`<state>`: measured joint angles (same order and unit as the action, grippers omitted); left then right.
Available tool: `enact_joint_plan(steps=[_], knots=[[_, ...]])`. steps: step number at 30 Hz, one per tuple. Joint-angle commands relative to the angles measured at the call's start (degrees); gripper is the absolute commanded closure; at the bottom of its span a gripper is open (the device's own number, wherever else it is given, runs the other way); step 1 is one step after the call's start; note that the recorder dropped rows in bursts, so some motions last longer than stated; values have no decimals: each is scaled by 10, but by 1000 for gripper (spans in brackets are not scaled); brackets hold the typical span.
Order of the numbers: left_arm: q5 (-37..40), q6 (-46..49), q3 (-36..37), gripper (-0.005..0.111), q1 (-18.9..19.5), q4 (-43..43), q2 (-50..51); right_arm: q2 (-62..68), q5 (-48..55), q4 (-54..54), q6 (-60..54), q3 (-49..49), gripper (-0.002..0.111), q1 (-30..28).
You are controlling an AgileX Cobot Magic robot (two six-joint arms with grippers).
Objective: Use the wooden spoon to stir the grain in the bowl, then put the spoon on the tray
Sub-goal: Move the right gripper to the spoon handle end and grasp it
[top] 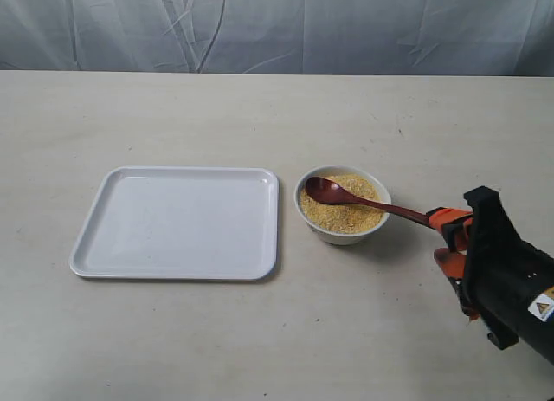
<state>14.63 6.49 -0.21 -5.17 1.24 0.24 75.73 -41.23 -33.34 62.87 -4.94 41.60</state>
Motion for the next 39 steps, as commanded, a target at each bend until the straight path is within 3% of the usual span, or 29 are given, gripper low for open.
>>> enact_joint_plan(steps=[1,13,25,33,39], knots=[[-5,0,2,107,0,-2,-2,86,-62,16,50,-30,50,1],[-5,0,2,107,0,-3,-2,280,-167,-4,134,-100,50,1],[-5,0,2,107,0,-1,-2,354,-272,-38,156,-108,50,1],[-5,0,2,107,0,-1,-2,355,-285,-55,156,-108,86,1],[-5,0,2,107,0,-1,-2,355,-283,-66,156,-108,106,1]])
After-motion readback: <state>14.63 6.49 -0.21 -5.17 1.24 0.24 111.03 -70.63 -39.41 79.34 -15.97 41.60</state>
